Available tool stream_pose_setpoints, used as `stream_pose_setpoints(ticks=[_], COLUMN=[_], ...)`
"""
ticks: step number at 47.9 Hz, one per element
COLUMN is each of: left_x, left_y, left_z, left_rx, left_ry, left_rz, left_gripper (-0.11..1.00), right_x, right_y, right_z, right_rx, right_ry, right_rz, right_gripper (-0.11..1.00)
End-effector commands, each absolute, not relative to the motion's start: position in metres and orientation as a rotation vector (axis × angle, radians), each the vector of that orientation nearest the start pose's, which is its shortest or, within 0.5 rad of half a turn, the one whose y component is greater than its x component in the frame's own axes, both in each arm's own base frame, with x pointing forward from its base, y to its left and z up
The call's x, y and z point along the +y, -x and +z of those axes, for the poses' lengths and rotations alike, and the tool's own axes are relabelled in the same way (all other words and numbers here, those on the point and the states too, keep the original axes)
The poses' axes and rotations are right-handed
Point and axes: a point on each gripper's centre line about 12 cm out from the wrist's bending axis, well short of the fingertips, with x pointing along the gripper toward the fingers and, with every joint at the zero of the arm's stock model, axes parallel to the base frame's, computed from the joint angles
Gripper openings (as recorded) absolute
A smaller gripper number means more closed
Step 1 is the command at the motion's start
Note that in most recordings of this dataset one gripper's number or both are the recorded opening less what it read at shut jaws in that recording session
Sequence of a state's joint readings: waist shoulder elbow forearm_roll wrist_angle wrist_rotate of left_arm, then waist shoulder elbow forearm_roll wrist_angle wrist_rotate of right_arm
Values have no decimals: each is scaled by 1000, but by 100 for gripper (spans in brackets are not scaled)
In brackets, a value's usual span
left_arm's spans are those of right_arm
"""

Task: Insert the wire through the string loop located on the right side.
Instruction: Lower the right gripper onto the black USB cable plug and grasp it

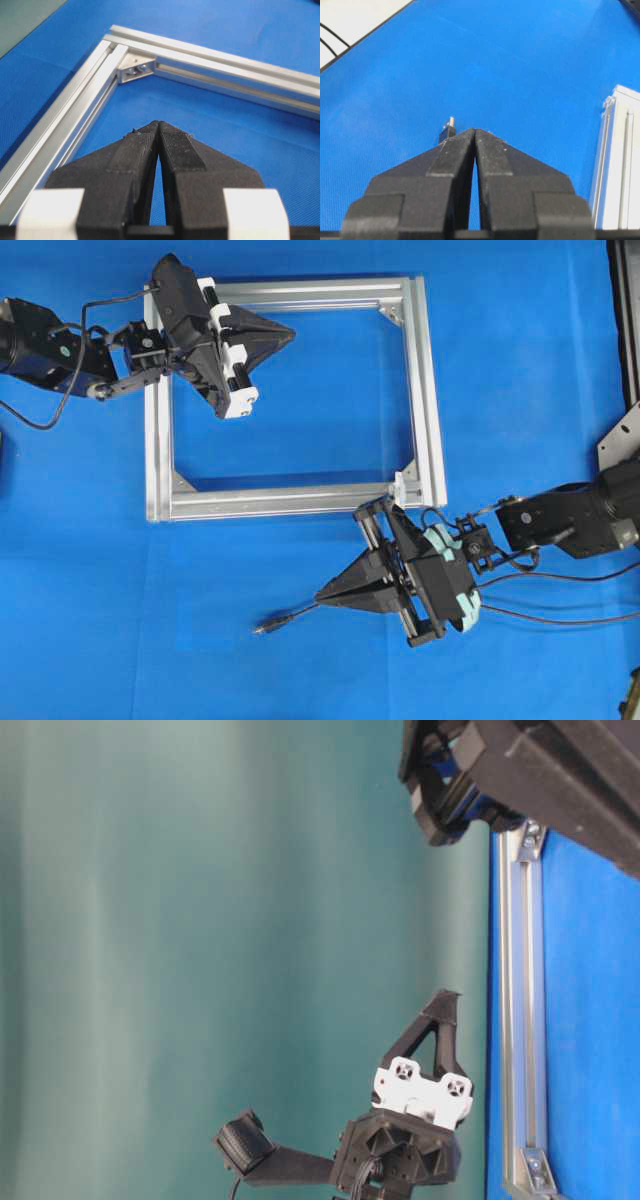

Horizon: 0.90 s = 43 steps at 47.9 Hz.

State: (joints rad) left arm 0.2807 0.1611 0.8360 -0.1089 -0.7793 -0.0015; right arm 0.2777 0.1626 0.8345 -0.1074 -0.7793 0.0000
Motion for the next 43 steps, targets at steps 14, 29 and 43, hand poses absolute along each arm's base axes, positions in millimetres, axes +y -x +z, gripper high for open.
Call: stream_pose_setpoints(ticks=[14, 29, 43], left_x=[112, 114, 116], left_y=[-368, -366, -366], left_z=[155, 154, 154], left_rx=[156, 157, 159], left_ry=[87, 86, 81], left_rz=[342, 348, 351], left_gripper=[-2, -2, -2], right_x=[123, 123, 124], right_y=[-371, -371, -374], right_z=[152, 152, 149], right_rx=[211, 215, 240], right_ry=[92, 73, 63], right_rz=[376, 372, 367], right_gripper=[-5, 5, 82])
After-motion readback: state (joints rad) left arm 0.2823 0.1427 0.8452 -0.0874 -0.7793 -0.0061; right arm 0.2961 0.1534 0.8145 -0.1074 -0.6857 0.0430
